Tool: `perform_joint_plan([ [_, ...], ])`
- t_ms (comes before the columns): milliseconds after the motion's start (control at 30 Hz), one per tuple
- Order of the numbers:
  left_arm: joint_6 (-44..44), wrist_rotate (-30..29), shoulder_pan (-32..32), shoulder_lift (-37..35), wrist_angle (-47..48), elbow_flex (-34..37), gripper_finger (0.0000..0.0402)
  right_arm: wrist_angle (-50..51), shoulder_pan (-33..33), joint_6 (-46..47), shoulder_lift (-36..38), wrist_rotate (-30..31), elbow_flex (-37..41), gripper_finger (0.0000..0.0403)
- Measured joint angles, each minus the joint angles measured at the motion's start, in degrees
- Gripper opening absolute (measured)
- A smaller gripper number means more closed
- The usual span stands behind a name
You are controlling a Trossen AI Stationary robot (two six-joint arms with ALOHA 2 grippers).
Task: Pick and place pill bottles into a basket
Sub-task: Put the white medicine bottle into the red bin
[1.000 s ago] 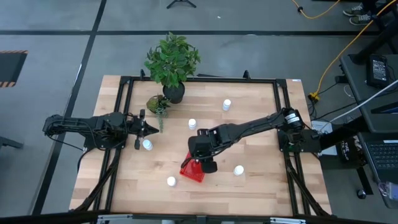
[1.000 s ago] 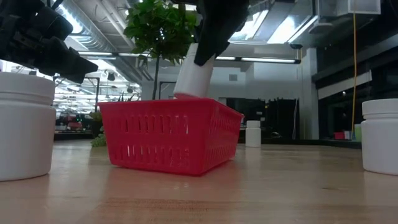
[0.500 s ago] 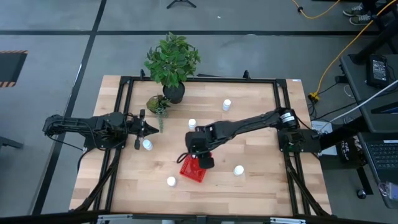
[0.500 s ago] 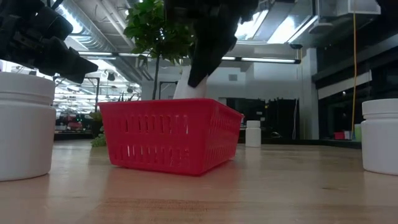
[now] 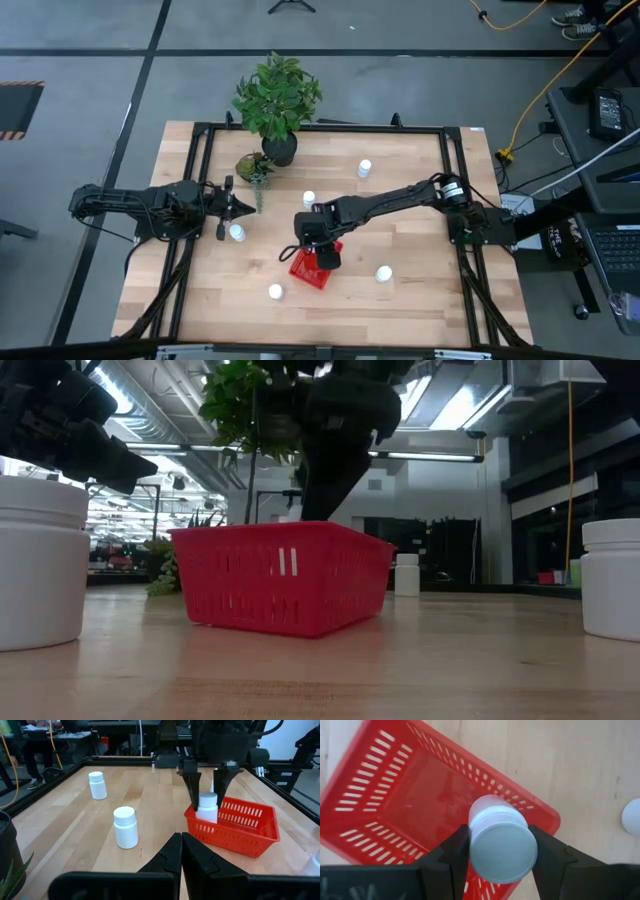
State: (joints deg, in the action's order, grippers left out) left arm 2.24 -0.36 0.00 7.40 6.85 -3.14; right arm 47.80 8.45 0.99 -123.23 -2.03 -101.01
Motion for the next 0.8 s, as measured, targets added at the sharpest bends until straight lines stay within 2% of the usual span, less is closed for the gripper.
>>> perform_joint_plan([
  [233, 0.0, 0.15, 0.0, -0.02, -0.02, 0.0, 0.0006, 0.06, -0.19, 0.0, -0.73, -0.85, 0.0, 0.0167],
  [533, 0.0, 0.2, 0.0, -0.02, -0.02, 0.0, 0.0008, -0.15, -0.49, 0.34, -0.86, -1.13, 0.0, 0.0219],
  [800, 0.0, 0.2, 0.01, 0.0, -0.02, 0.0, 0.0004, -0.34, -0.49, 1.18, -0.86, -1.24, 0.0, 0.0228],
])
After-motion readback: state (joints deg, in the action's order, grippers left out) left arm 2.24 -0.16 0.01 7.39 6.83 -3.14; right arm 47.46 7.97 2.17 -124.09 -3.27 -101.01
